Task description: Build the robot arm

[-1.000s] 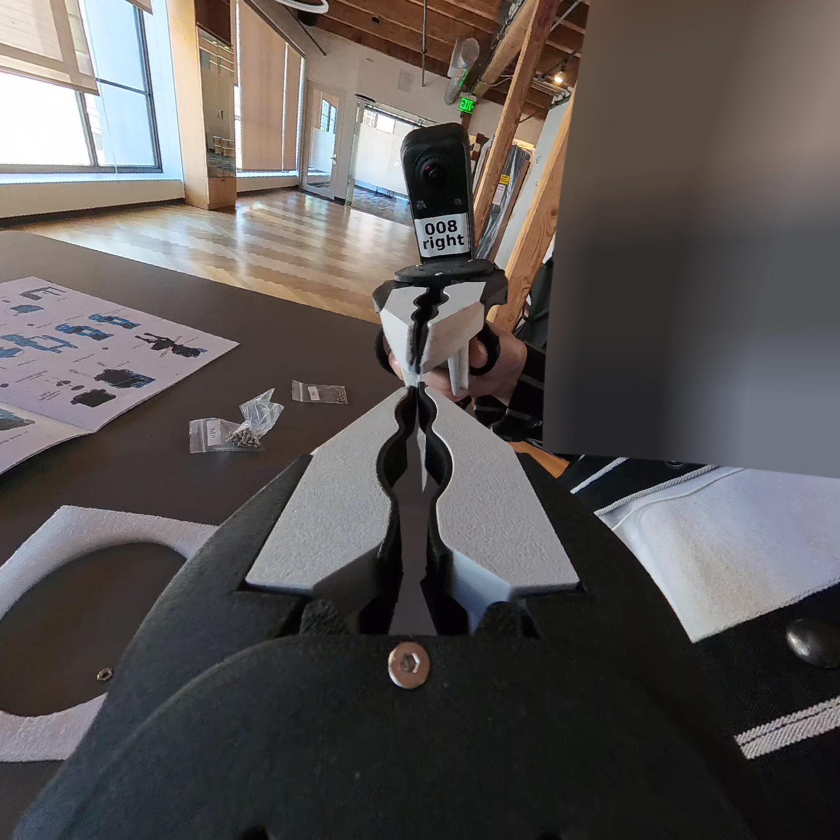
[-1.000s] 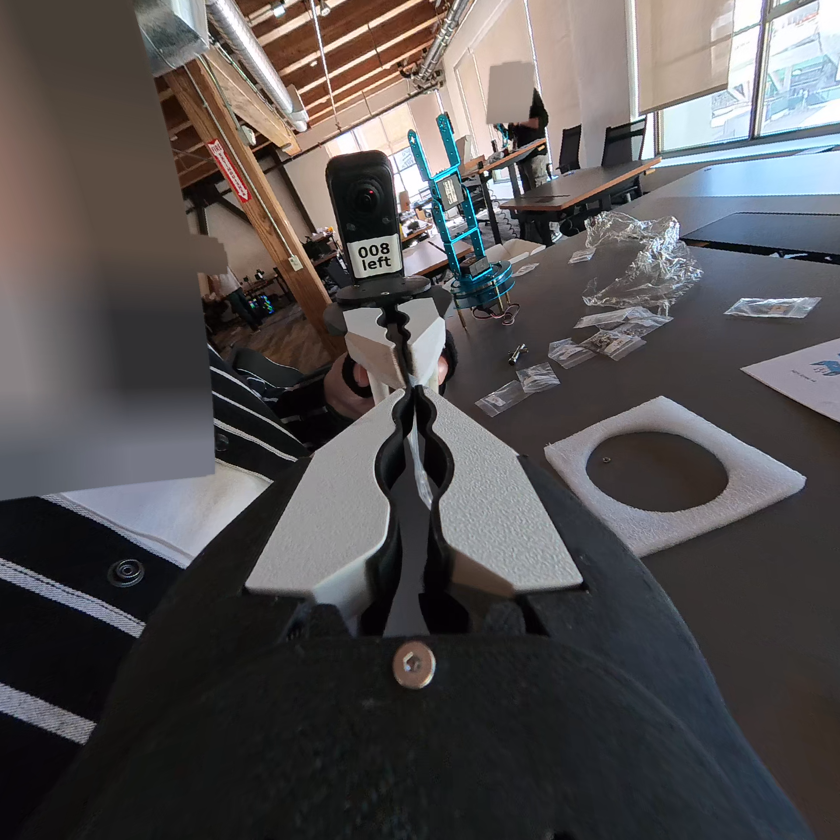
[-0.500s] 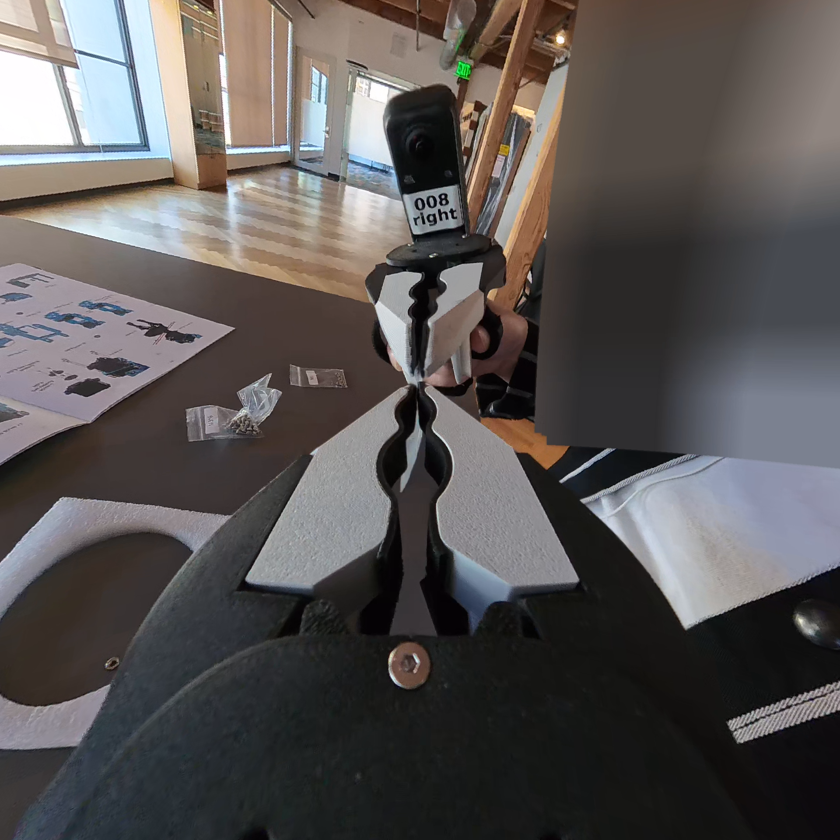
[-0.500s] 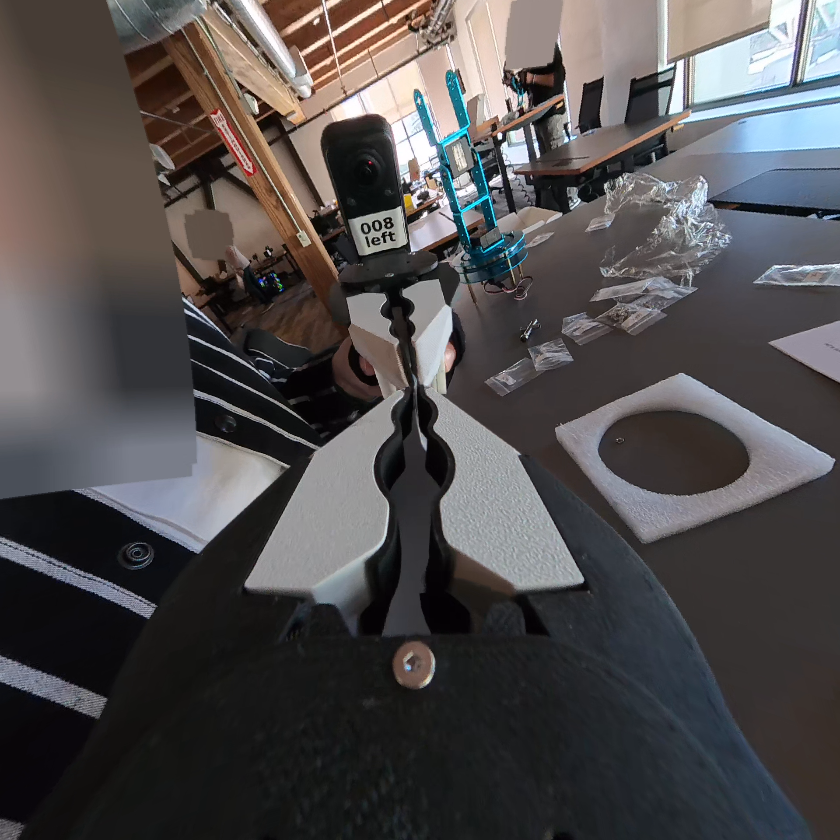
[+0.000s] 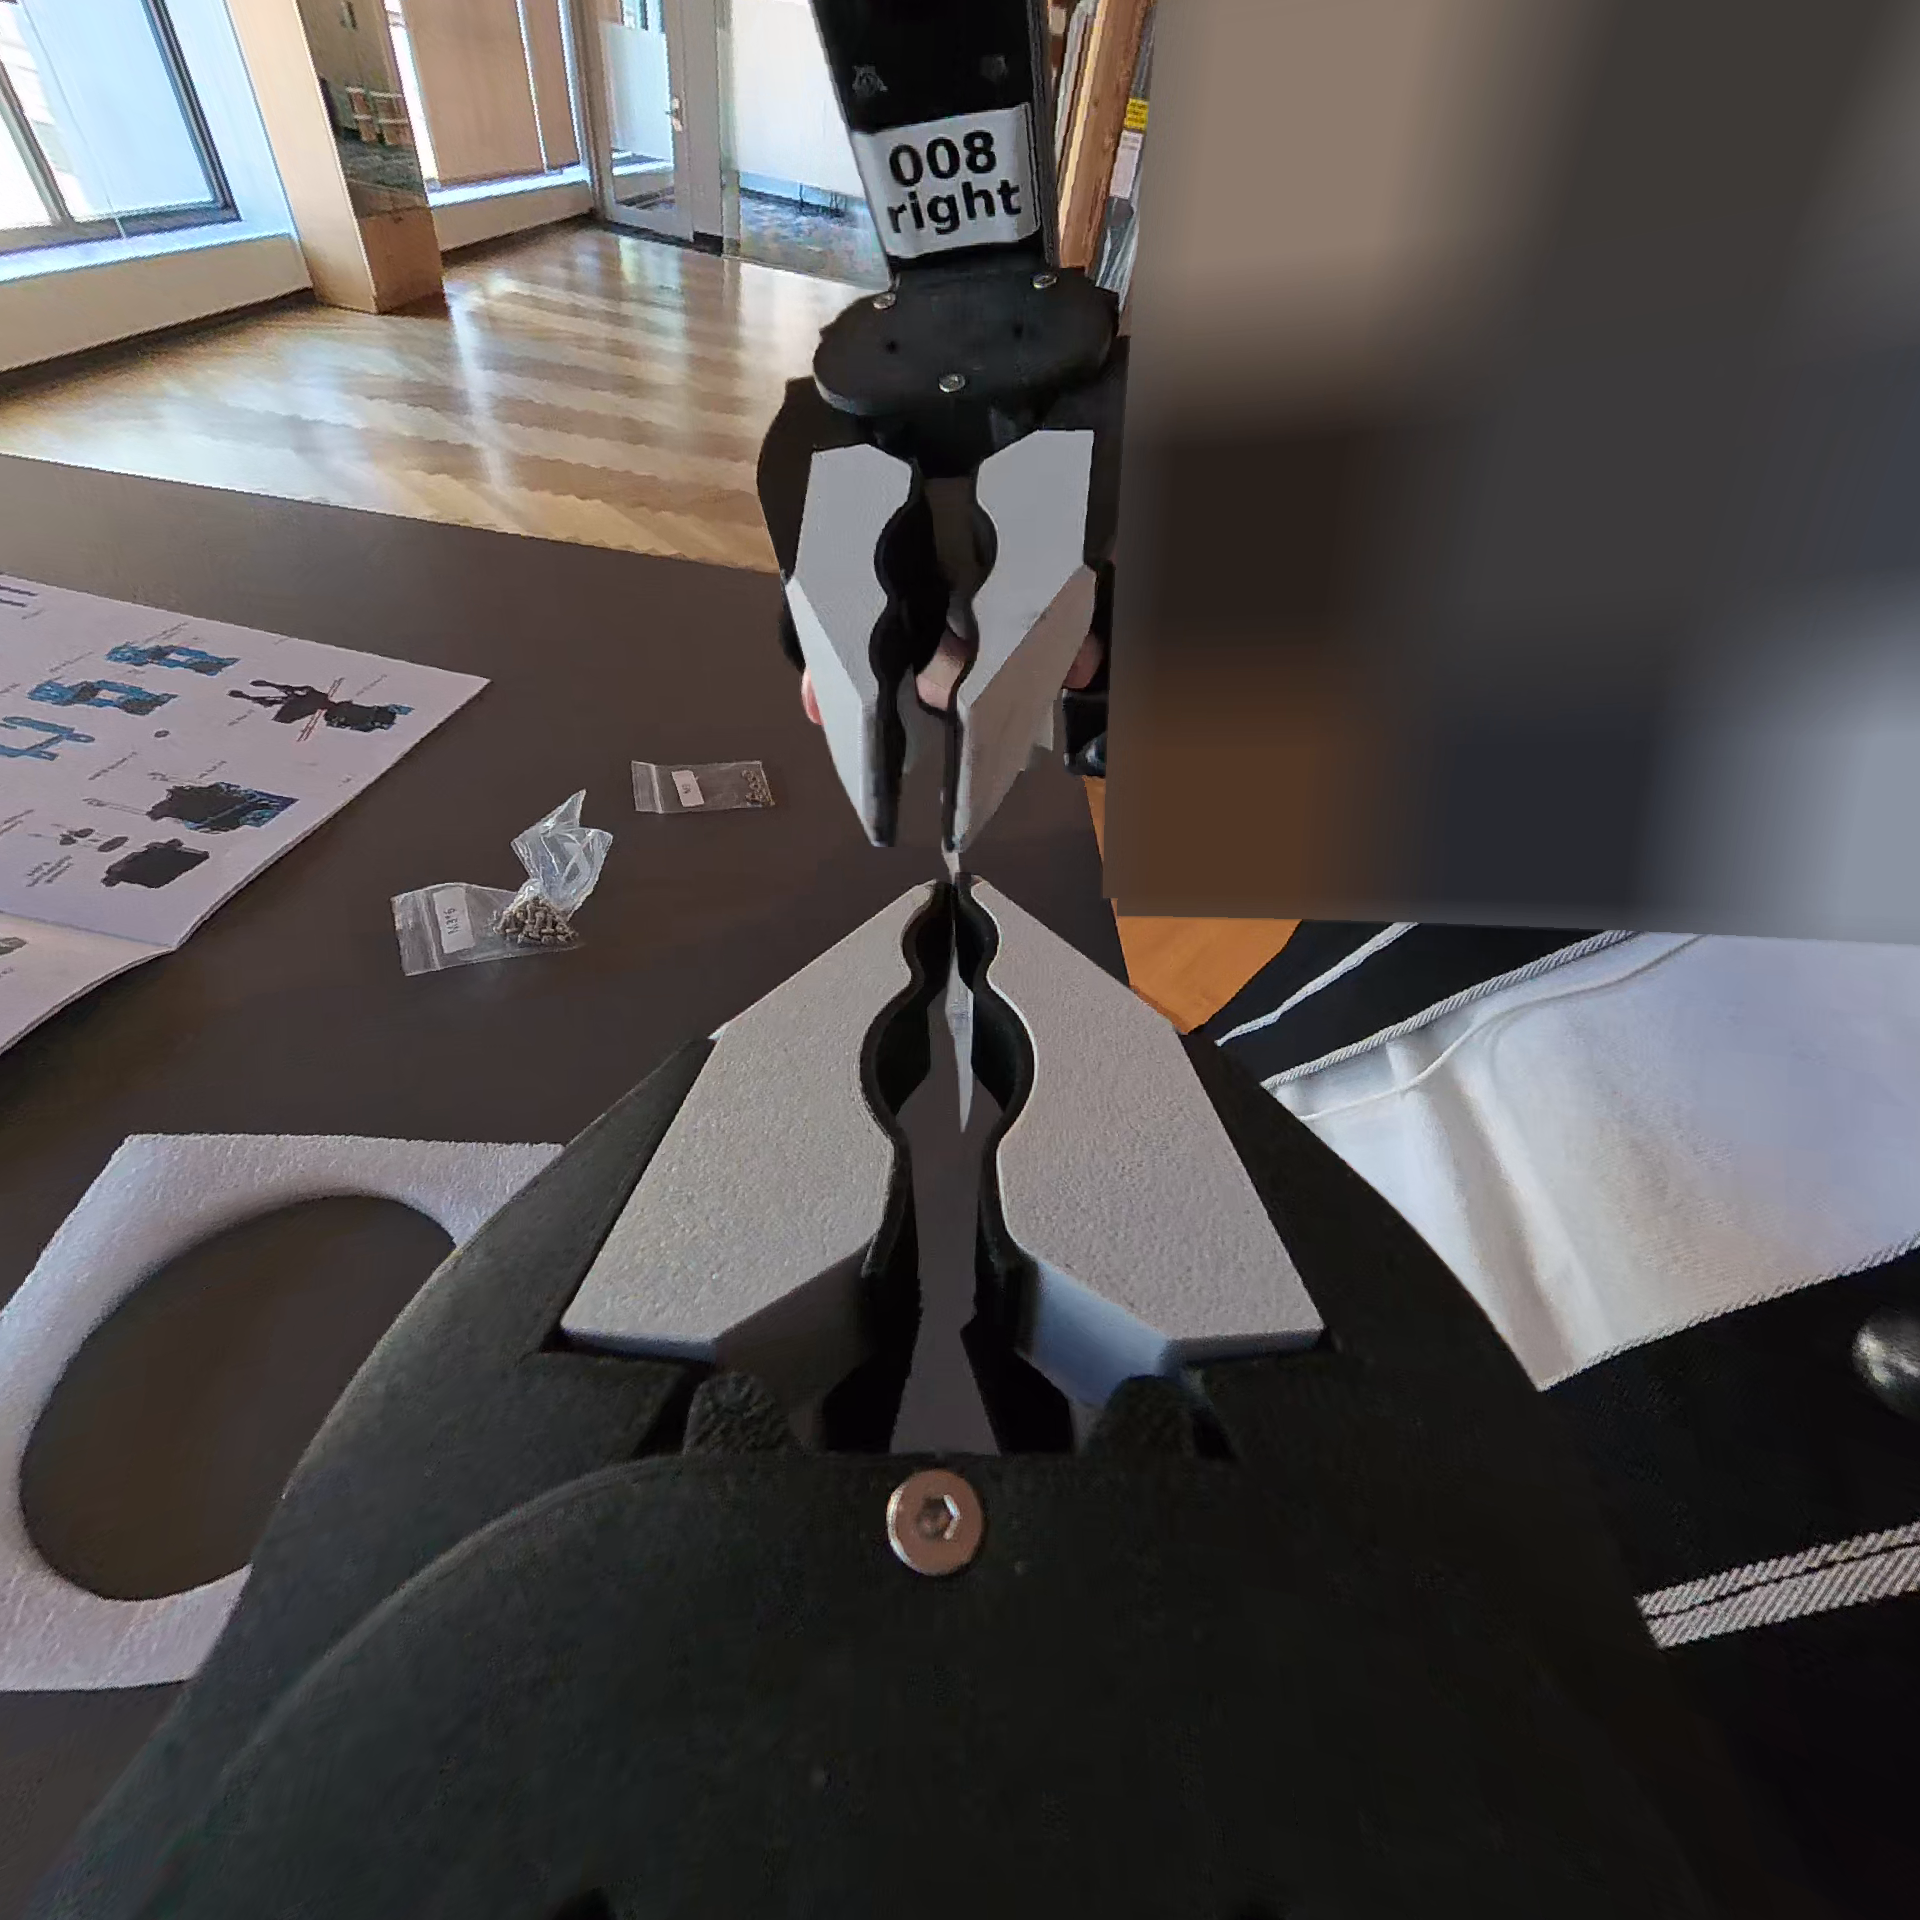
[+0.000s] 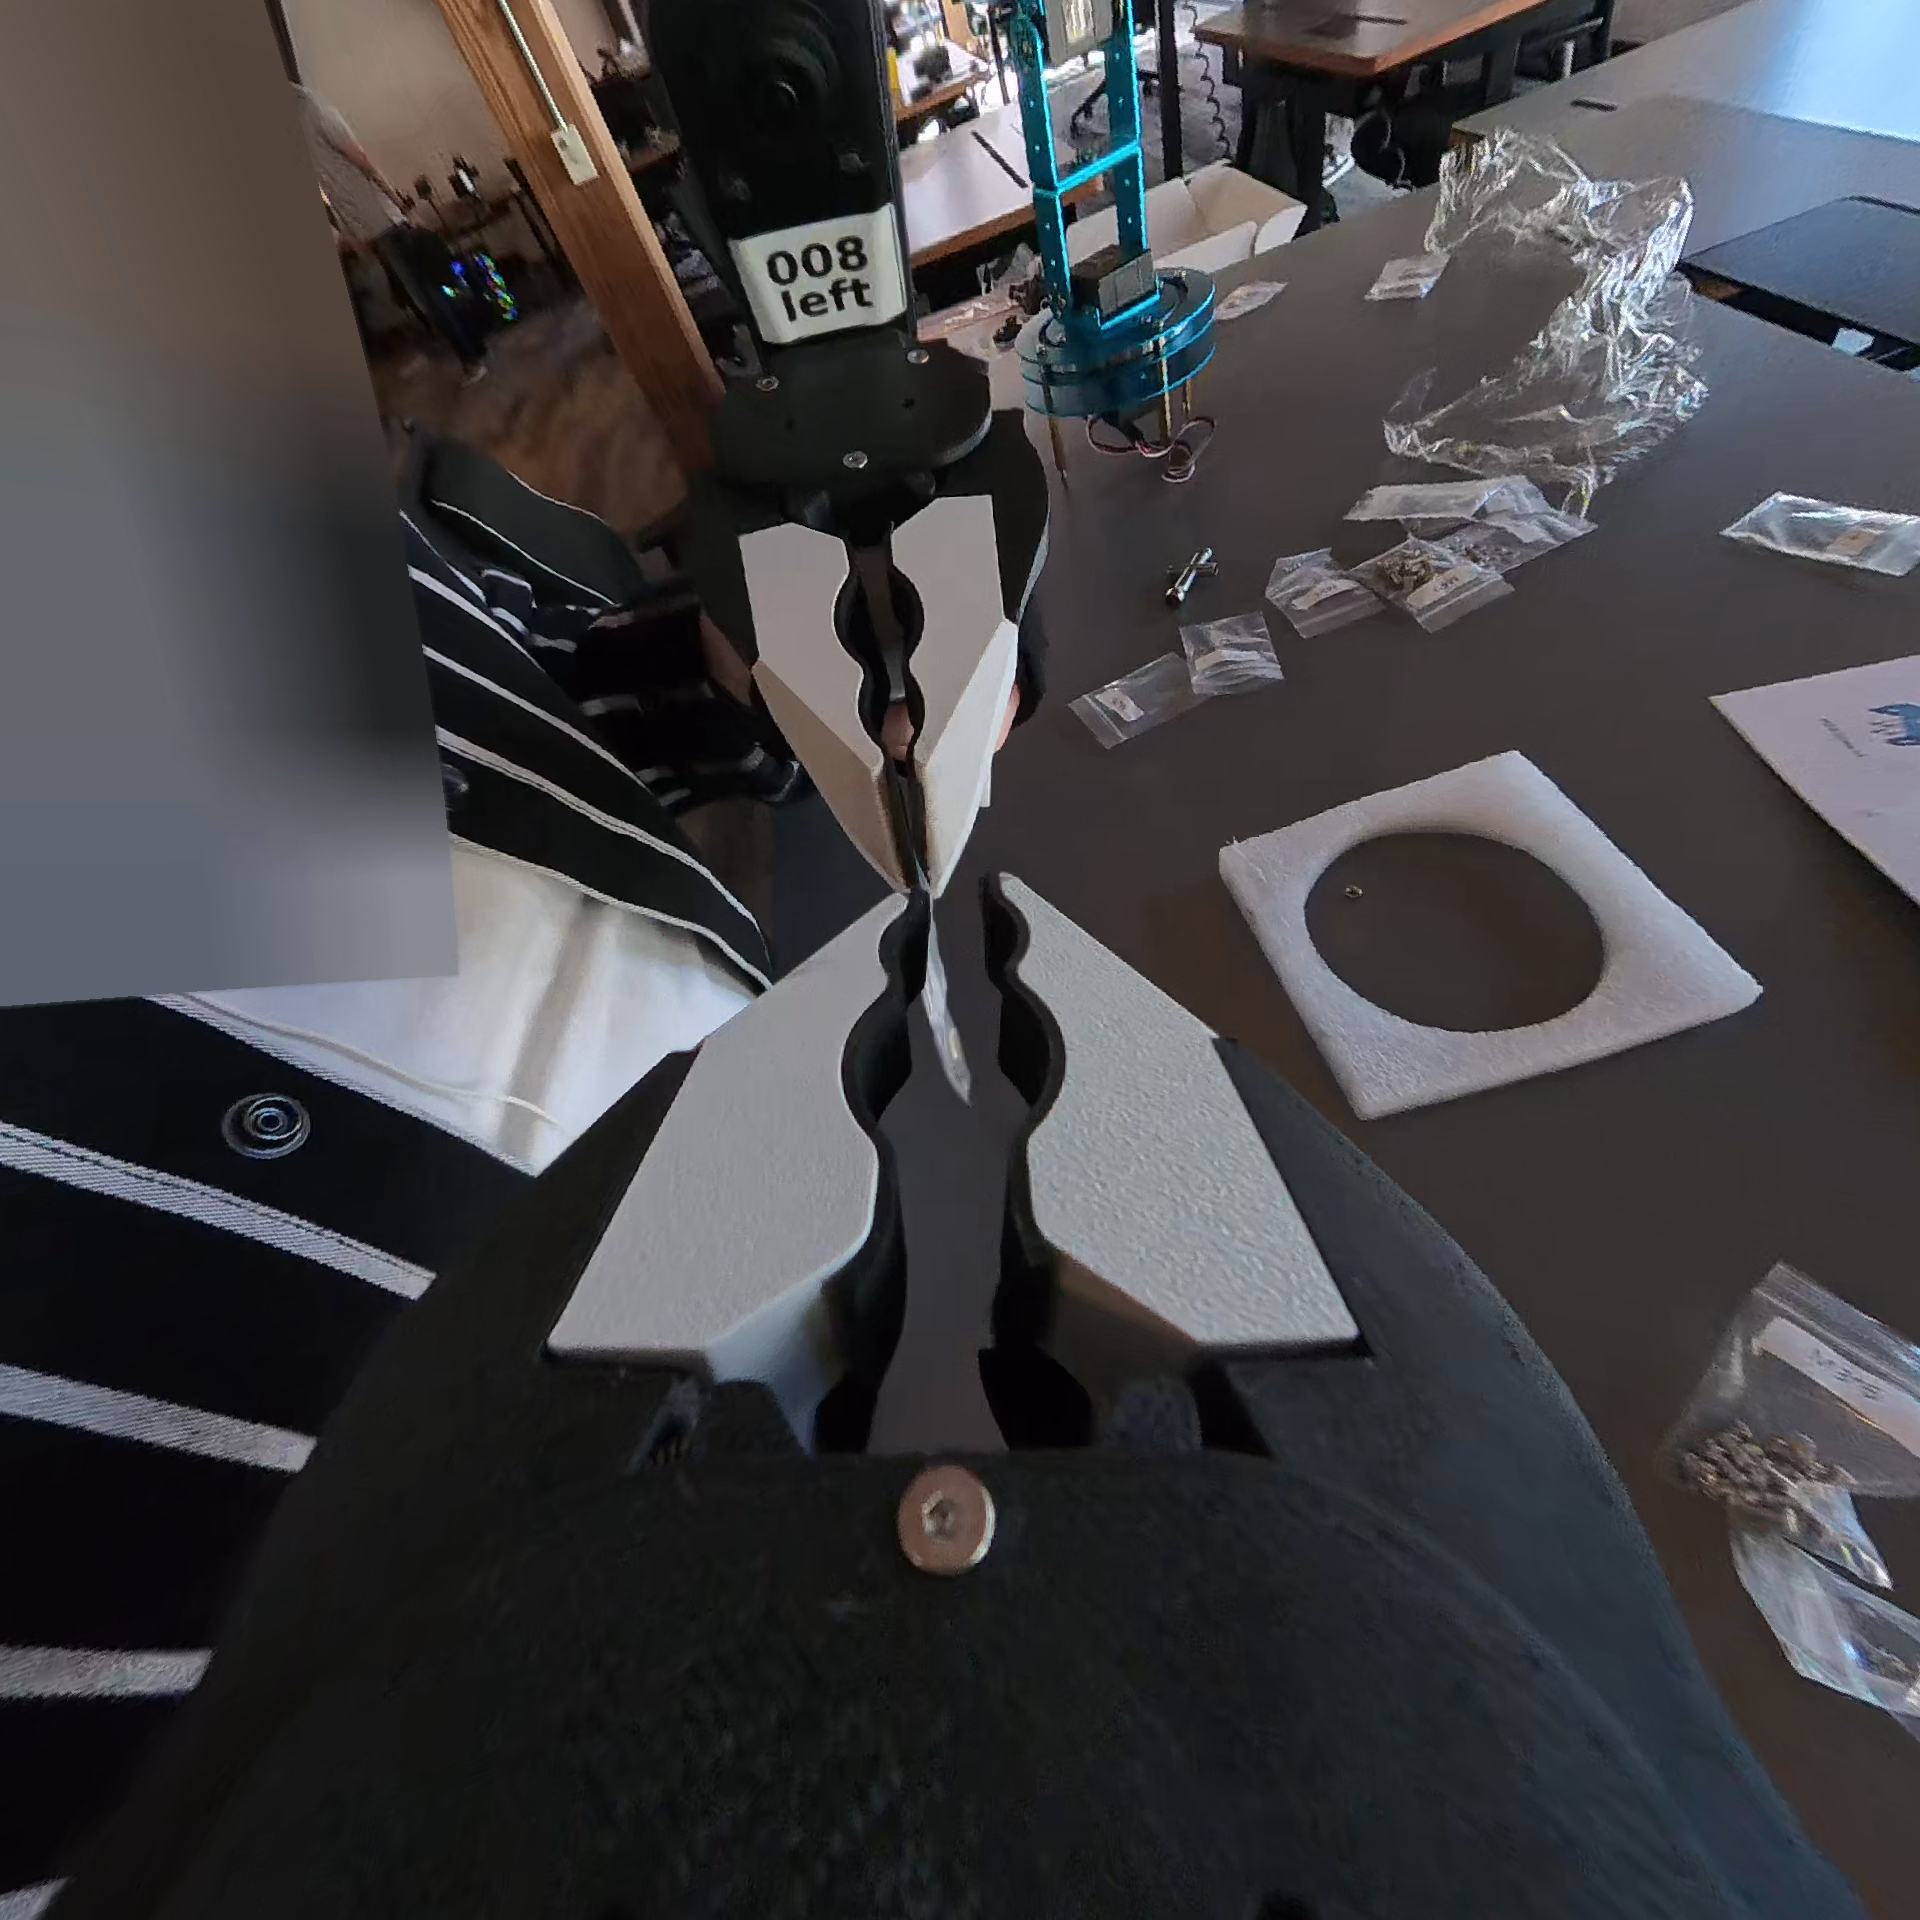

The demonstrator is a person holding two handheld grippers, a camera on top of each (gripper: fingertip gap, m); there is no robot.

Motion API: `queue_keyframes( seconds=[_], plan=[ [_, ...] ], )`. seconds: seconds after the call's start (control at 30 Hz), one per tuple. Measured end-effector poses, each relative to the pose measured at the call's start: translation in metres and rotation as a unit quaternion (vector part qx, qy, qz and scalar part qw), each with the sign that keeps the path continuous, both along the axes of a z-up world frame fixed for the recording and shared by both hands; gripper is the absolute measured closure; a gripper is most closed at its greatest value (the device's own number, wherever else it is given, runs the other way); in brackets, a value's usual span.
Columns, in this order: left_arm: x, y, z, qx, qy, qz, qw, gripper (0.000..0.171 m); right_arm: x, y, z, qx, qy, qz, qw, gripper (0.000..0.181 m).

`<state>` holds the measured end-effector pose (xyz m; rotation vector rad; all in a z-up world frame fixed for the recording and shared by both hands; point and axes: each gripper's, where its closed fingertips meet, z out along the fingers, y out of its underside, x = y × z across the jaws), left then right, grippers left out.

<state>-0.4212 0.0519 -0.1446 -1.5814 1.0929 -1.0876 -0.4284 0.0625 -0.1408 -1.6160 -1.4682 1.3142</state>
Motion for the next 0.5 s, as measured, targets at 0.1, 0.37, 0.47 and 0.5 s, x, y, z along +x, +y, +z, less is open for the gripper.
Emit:
queue_keyframes(
  seconds=[0.1,0.37,0.47,0.5],
  plan=[
    [-0.0005,-0.0001,0.0001,0.0,-0.001,0.0,1.0,0.171,0.0031,0.0008,-0.0012,0.005,-0.014,0.003,1.0,0.17],
    [-0.0001,0.0004,0.0002,-0.002,-0.008,-0.001,1.0,0.171,0.0012,-0.0049,-0.0059,-0.01,-0.022,0.023,0.999,0.181],
    [-0.0007,0.0001,0.0019,-0.014,-0.022,-0.004,1.0,0.171,0.0014,-0.0077,-0.0048,-0.043,-0.018,0.027,0.999,0.181],
    [-0.0005,-0.0006,0.0026,-0.02,-0.027,-0.008,0.999,0.171,0.0014,-0.0086,-0.0038,-0.061,-0.016,0.03,0.998,0.181]
  ],
)
